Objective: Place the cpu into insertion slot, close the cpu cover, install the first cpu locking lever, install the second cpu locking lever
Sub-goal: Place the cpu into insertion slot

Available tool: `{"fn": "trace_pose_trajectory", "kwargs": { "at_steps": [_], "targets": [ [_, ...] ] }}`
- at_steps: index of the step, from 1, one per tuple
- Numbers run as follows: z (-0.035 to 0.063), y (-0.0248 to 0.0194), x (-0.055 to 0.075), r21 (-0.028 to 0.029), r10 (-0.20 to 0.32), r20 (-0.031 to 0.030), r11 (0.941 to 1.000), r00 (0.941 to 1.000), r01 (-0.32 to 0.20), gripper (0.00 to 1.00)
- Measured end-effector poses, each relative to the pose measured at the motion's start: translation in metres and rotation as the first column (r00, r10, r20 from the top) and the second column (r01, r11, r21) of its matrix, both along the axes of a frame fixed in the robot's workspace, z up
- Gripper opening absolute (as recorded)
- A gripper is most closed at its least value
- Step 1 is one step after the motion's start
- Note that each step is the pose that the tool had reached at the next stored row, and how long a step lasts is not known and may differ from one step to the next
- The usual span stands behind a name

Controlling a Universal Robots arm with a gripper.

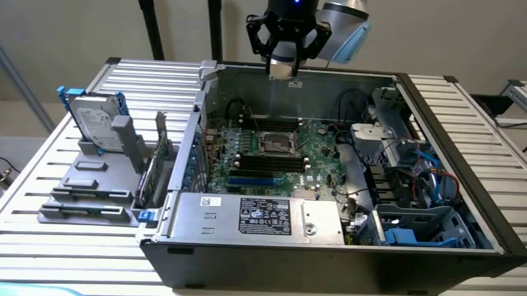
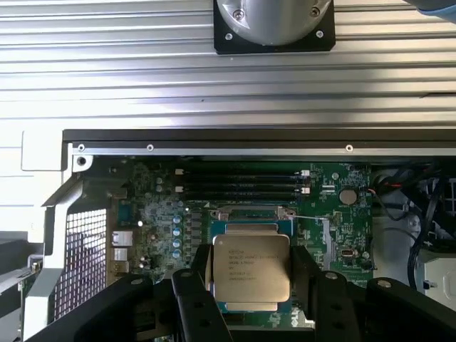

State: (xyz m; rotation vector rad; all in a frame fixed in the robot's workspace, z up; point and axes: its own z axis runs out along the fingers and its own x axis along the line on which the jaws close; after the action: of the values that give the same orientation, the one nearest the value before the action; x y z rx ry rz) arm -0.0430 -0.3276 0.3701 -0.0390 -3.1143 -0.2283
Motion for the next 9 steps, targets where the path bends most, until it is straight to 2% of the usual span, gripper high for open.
{"fn": "trace_pose_trajectory", "kwargs": {
  "at_steps": [4, 9],
  "targets": [
    [-0.0073, 0.0, 0.0, -0.0002, 0.0, 0.0002, 1.0, 1.0, 0.0, 0.54],
    [-0.0162, 0.0003, 0.001, -0.0037, 0.001, 0.0, 1.0, 1.0, -0.001, 0.54]
  ]
}}
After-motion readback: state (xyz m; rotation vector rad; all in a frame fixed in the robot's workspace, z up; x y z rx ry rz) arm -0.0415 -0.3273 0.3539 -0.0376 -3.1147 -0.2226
